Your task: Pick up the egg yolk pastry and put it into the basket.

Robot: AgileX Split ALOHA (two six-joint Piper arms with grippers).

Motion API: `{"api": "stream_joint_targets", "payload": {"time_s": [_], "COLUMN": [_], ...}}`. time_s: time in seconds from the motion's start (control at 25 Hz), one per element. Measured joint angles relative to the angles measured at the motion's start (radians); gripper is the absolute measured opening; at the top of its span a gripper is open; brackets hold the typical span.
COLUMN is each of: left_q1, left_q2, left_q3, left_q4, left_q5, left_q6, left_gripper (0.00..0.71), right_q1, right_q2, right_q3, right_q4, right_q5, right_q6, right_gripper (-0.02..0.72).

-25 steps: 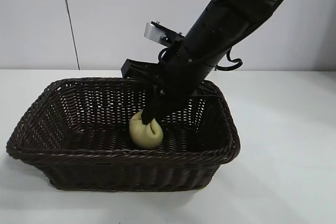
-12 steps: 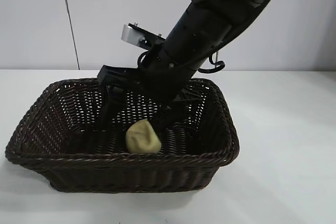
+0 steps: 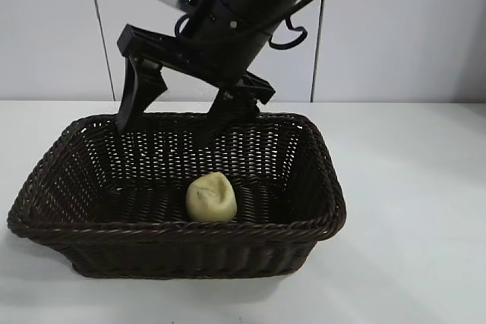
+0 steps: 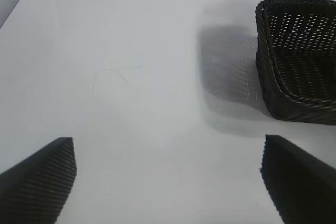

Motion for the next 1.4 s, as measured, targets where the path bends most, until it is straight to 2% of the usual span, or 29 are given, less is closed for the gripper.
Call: {"api": "stream_joint_targets", "payload": {"time_s": [0.16, 0.44, 0.6, 0.72, 1.08, 1.4], "left_q1": [0.000, 0.000, 0.000, 0.000, 0.000, 0.000], "left_q2": [0.000, 0.000, 0.000, 0.000, 0.000, 0.000], "left_q3": [0.000, 0.000, 0.000, 0.000, 0.000, 0.000], "left_q4": [0.000, 0.000, 0.000, 0.000, 0.000, 0.000], "left_q5": [0.000, 0.000, 0.000, 0.000, 0.000, 0.000], "left_q6": [0.000, 0.000, 0.000, 0.000, 0.000, 0.000], "left_gripper": [0.694, 0.694, 0.694, 0.694, 0.694, 0.694], "right_q1": [-0.031, -0.188, -0.286, -0.371, -0.558, -0.565], "right_q2": [0.000, 0.000, 0.000, 0.000, -0.008, -0.216], "right_q3": [-0.043, -0.050, -0.051, -0.051, -0.038, 0.184], "right_q4": [-0.120, -0.291, -0.422, -0.479, -0.500, -0.467], "right_q5": [0.065, 0.158, 0.168, 0.170, 0.177, 0.176], "right_q6": [0.064, 0.103, 0.154, 0.199, 0.205, 0.187], "right_gripper": [0.654, 0.654, 0.654, 0.654, 0.654, 0.654]}}
